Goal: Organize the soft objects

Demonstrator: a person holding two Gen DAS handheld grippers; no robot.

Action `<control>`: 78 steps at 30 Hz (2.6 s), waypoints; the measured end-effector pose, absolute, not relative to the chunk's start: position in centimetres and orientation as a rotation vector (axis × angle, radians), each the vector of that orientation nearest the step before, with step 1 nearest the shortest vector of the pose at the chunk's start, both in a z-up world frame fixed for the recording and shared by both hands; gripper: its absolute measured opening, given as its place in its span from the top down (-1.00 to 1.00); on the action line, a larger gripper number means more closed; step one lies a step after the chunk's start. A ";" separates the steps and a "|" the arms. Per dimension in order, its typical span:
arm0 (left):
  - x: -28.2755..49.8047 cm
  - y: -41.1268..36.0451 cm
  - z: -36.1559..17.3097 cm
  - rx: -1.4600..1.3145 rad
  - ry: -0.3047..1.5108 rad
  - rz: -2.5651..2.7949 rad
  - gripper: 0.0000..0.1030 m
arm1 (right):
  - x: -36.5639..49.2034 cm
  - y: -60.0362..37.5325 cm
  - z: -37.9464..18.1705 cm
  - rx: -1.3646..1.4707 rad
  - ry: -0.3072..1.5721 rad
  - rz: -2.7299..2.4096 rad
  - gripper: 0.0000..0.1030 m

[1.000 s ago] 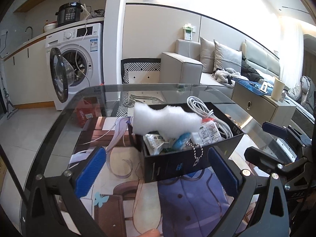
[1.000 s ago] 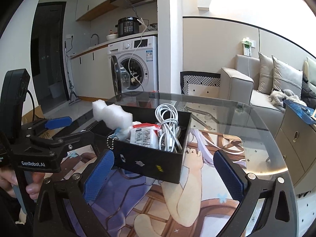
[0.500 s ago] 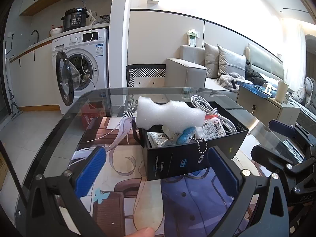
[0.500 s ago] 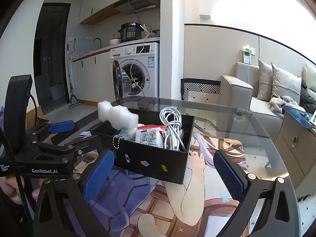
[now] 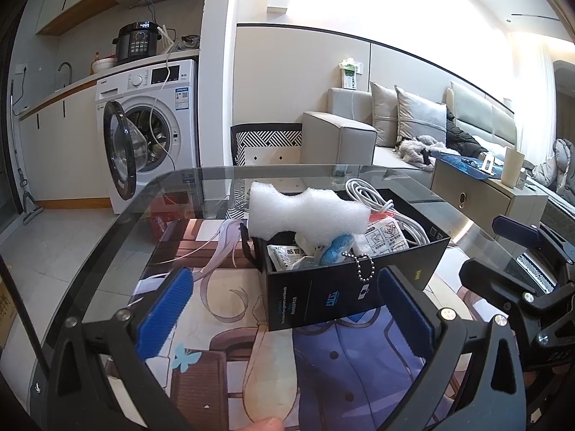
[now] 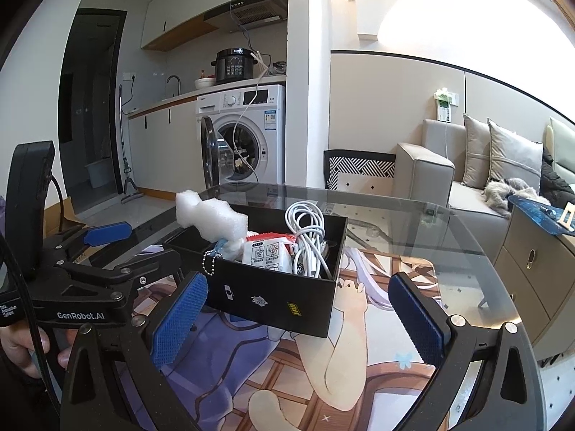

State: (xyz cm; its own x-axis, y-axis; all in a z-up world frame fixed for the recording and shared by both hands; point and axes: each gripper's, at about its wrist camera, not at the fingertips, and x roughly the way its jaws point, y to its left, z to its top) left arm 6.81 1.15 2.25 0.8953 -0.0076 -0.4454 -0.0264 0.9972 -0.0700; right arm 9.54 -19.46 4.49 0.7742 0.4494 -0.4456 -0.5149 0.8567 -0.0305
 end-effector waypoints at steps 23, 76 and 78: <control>6.6 1.4 2.3 -0.097 0.453 0.018 -1.00 | 9.3 -19.5 4.5 -0.153 0.437 0.524 -0.99; 6.5 1.4 2.1 -0.090 0.459 0.018 -1.00 | 9.4 -19.5 4.4 -0.152 0.441 0.525 -0.99; 6.6 1.2 2.2 -0.083 0.457 0.018 -1.00 | 9.4 -19.4 4.4 -0.152 0.442 0.525 -0.99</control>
